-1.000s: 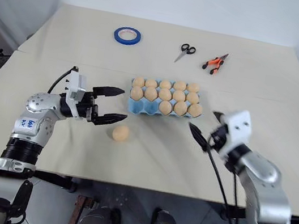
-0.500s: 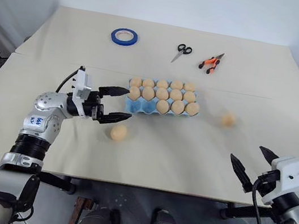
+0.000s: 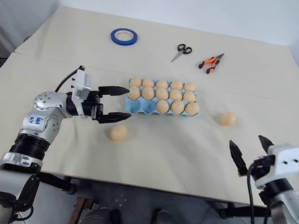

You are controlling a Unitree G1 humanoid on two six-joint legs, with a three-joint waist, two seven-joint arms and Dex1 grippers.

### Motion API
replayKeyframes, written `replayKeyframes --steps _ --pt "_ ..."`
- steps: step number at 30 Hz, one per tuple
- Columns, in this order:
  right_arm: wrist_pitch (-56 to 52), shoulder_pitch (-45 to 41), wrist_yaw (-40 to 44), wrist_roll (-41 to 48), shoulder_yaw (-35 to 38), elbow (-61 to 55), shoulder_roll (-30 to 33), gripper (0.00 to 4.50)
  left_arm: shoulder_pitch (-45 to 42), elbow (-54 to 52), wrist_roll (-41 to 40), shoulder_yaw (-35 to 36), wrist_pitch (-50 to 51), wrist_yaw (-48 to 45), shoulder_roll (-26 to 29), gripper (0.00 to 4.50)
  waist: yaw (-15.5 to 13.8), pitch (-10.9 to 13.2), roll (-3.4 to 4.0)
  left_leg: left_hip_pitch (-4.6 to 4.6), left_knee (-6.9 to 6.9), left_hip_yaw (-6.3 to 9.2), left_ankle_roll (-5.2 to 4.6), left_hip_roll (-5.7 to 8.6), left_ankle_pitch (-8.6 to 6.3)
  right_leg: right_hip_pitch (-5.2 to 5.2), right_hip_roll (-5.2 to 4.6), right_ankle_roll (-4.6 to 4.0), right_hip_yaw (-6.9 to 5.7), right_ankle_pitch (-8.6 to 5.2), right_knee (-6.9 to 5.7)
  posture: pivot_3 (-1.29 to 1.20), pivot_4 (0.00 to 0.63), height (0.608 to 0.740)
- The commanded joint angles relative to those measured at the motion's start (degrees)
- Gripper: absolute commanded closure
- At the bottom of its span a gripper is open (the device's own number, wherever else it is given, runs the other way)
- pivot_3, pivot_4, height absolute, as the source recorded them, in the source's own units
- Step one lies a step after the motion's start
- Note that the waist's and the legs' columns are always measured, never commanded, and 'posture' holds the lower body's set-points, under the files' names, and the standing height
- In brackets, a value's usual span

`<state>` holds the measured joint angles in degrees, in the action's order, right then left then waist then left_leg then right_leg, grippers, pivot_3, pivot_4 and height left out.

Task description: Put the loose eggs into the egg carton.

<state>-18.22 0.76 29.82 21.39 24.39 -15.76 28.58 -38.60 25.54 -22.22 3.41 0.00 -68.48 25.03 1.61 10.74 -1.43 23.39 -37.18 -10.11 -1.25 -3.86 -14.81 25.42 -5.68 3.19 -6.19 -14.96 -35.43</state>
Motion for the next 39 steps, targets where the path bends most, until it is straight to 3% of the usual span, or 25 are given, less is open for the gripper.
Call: replayKeyframes --steps 1,13,25,28,34,39 --pt "-0.1 -5.1 -4.4 -3.0 -2.5 5.3 -0.6 0.03 0.0 -1.8 -0.4 0.5 -0.4 0.3 0.1 0.0 0.0 0.0 0.0 0.0 0.0 0.0 -0.04 0.0 0.03 0.0 0.0 0.0 0.01 0.0 0.0 0.0 0.15 0.74" --pt "8.4 -26.8 -12.5 -10.4 -8.7 31.3 -4.4 0.03 1.0 -3.8 -0.6 0.8 0.3 1.2 0.7 0.0 0.2 0.0 0.04 0.01 0.01 -0.05 -0.07 0.0 0.13 0.06 0.03 0.0 0.0 0.0 -0.14 0.0 0.15 0.74" --pt "13.5 -36.5 -16.6 -15.0 -11.9 49.2 -5.4 0.03 2.8 -6.5 -0.9 0.9 1.2 2.5 1.1 0.0 0.4 0.0 0.04 -0.03 -0.02 -0.1 0.16 0.01 0.28 0.06 0.0 0.03 0.06 0.02 -0.26 0.0 0.15 0.74" --pt "14.1 -37.4 -17.3 -14.9 -12.0 50.8 -5.8 0.66 3.2 -7.2 -1.0 1.1 1.5 2.8 1.2 0.0 0.4 0.0 0.05 -0.04 0.0 -0.1 0.21 0.0 0.31 0.07 0.01 0.03 0.08 0.02 -0.28 0.0 0.15 0.74" --pt "14.3 -37.2 -17.9 -14.8 -12.2 50.0 -6.1 2.62 3.6 -7.7 -1.0 1.2 1.7 3.2 1.3 0.0 0.5 0.0 0.05 -0.05 0.01 -0.1 0.22 -0.01 0.32 0.07 0.01 0.03 0.07 0.02 -0.27 0.0 0.15 0.74" --pt "12.1 -37.9 -17.1 -13.2 -12.3 44.8 -6.9 2.69 3.2 -7.2 -0.9 1.1 1.6 3.4 1.1 0.0 0.6 0.0 0.06 -0.05 0.0 -0.11 0.22 -0.01 0.31 0.07 0.0 0.03 0.1 0.02 -0.3 0.0 0.15 0.74"
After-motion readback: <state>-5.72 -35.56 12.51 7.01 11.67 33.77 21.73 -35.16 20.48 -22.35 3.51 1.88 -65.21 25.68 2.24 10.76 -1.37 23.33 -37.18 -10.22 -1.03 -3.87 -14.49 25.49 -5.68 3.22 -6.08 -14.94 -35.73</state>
